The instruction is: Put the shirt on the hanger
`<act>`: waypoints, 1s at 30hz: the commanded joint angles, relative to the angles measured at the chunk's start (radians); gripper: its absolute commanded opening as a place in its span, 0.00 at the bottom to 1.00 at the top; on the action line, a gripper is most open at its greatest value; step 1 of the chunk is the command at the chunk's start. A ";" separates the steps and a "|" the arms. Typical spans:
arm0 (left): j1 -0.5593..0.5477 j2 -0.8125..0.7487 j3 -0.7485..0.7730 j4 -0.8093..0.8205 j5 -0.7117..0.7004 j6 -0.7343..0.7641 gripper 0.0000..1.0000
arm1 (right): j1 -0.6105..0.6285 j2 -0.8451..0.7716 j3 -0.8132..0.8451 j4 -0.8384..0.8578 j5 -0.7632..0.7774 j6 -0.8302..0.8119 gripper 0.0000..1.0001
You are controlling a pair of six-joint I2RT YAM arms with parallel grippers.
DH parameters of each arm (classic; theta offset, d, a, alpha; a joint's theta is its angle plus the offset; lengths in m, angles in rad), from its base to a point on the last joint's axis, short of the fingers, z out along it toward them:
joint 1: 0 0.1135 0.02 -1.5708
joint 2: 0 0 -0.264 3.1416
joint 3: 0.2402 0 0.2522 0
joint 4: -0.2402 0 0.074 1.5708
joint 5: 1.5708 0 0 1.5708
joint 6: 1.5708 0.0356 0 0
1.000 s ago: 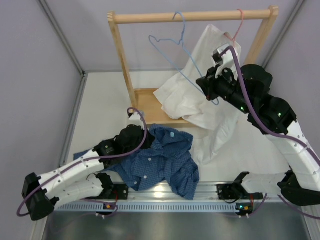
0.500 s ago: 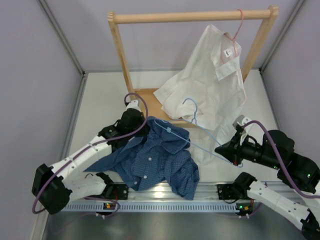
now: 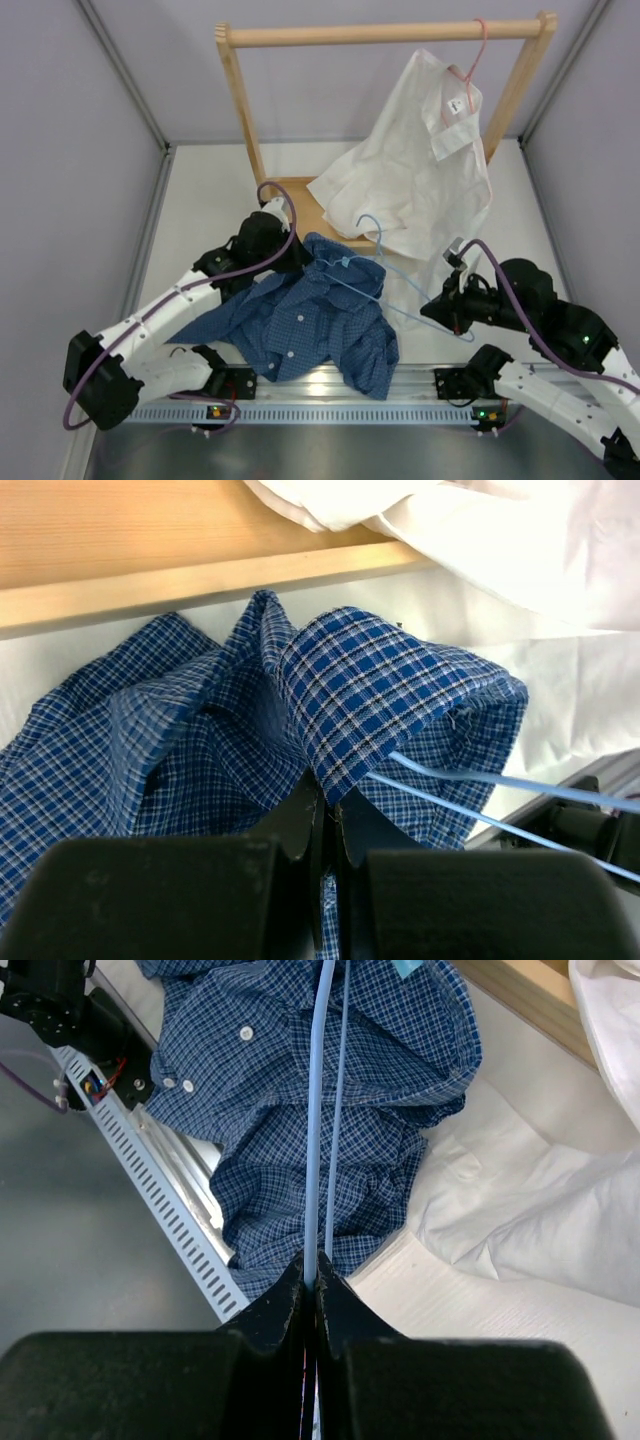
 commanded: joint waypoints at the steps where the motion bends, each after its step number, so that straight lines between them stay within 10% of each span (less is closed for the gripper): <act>1: 0.004 -0.073 -0.014 0.049 0.046 0.017 0.00 | -0.013 0.021 0.010 0.096 0.026 0.012 0.00; 10: -0.047 -0.074 0.072 0.026 0.339 0.153 0.00 | -0.013 0.053 -0.050 0.313 -0.174 -0.008 0.00; 30: -0.179 -0.218 0.322 -0.354 0.369 0.426 0.00 | -0.011 0.144 -0.210 0.878 -0.511 0.072 0.00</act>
